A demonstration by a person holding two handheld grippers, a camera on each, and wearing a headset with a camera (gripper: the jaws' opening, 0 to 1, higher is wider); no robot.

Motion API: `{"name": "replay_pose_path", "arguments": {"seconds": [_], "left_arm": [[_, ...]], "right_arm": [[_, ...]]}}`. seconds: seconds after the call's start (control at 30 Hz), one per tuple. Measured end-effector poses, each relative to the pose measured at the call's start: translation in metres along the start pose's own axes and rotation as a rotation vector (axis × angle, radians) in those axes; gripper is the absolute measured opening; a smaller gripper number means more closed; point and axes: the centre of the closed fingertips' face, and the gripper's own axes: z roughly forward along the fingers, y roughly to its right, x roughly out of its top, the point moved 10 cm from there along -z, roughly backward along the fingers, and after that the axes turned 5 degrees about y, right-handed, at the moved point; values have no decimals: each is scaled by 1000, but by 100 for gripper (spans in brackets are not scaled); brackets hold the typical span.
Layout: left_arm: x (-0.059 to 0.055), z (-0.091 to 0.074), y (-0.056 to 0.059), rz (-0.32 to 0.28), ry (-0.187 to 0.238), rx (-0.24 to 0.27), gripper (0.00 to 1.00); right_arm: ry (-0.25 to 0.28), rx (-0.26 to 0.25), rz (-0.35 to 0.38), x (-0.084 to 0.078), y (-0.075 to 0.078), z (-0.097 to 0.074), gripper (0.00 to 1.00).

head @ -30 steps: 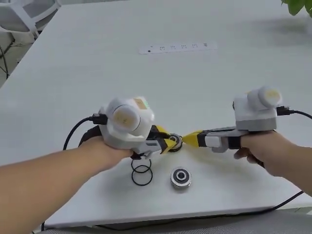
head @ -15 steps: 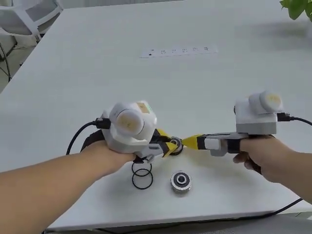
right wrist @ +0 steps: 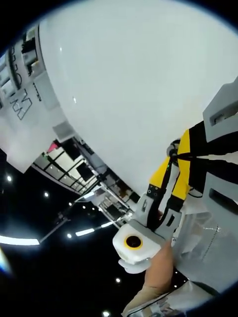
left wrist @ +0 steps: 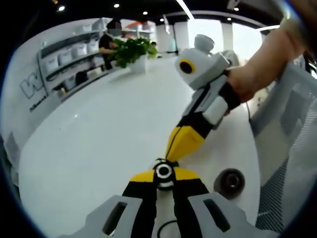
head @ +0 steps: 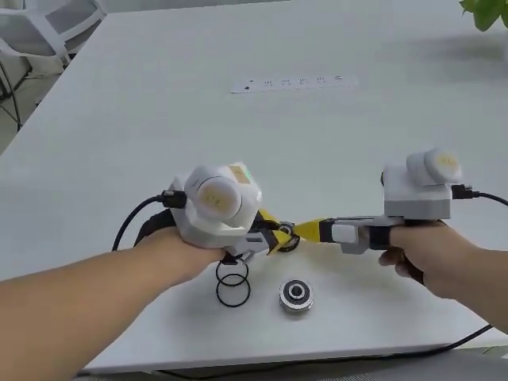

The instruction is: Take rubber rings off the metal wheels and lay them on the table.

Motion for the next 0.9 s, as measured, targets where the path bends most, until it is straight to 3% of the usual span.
{"name": "replay_pose_path", "arguments": {"seconds": [0.5, 0.63, 0.67, 0.9], "left_arm": [[0, 0, -1, 7, -1, -2, 11], [-1, 1, 0, 8, -2, -4, 11], [-1, 1, 0, 8, -2, -3, 11], [-1, 1, 0, 4, 0, 1, 11]], "right_arm": [[-14, 8, -15, 0, -3, 3, 0], [-14, 42, -12, 1, -10, 5, 0], [-20, 42, -41, 2, -10, 5, 0], [-9, 55, -8, 0, -7, 1, 0]]}}
